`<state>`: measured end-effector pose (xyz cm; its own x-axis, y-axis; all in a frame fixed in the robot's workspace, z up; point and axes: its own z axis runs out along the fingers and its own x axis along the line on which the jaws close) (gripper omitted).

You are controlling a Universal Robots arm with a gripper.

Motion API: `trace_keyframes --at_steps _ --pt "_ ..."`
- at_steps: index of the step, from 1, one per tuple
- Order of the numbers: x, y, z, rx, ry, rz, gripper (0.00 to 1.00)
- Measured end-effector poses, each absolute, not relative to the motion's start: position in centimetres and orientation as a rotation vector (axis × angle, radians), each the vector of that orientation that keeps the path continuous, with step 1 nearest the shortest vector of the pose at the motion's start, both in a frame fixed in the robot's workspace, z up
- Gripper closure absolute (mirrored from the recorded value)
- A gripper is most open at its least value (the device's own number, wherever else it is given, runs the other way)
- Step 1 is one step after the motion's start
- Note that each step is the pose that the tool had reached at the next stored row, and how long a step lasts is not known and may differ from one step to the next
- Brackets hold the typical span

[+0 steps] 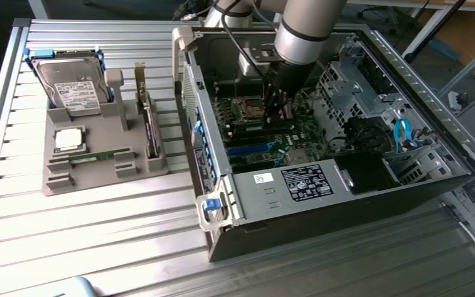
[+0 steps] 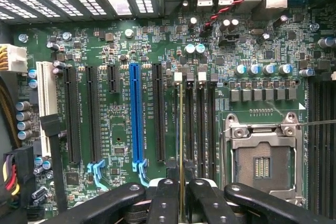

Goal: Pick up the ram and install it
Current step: 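Insert the ram into the slot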

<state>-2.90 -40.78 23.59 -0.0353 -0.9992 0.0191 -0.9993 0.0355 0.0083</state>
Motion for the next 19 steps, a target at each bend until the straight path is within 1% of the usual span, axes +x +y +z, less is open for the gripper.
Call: trace_keyframes --at_steps 19 --pt "-2.96 -40.53 23.49 2.176 -2.239 0.012 0.86"
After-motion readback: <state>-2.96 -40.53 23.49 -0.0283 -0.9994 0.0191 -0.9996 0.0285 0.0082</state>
